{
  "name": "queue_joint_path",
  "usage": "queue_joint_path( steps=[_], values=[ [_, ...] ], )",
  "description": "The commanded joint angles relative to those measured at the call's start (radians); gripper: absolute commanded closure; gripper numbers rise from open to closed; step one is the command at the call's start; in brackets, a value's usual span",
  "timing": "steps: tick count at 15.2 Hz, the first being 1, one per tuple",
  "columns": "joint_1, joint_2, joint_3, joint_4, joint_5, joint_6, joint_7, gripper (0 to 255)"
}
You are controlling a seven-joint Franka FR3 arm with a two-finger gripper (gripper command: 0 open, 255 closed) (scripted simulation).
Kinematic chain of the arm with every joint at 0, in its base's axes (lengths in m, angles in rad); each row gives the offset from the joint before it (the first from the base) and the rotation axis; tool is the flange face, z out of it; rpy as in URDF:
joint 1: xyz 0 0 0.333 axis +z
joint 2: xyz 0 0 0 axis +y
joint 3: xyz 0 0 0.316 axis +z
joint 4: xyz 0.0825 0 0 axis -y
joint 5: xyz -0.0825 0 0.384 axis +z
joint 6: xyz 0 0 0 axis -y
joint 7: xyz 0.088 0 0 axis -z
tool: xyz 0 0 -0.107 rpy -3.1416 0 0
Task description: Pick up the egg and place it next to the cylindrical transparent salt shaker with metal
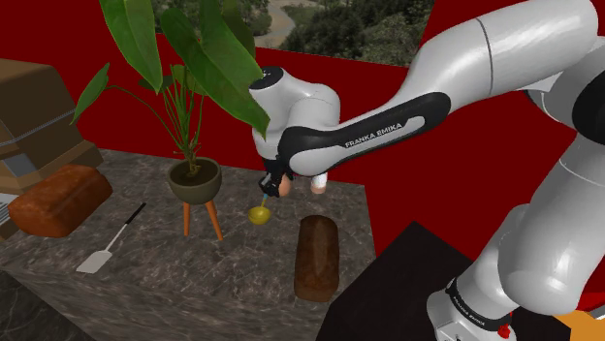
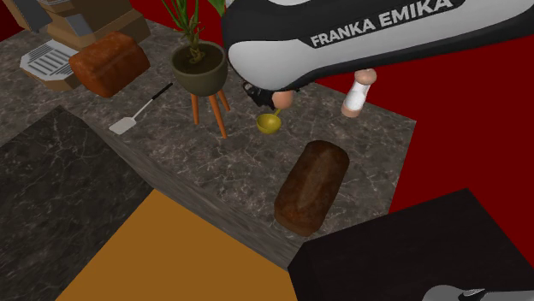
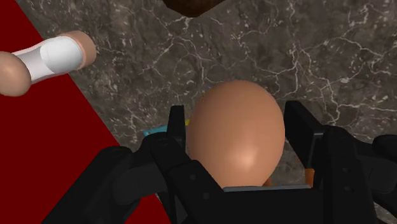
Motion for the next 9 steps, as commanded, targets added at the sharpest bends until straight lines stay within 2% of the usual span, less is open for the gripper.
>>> queue_joint_path(
  steps=[1,9],
  values=[
    [-0.028,-0.031,-0.019,-0.044,0.007,0.029,-0.044,255],
    [-0.133,-0.121,-0.113,-0.163,0.020,0.122,-0.231,255]
  ],
)
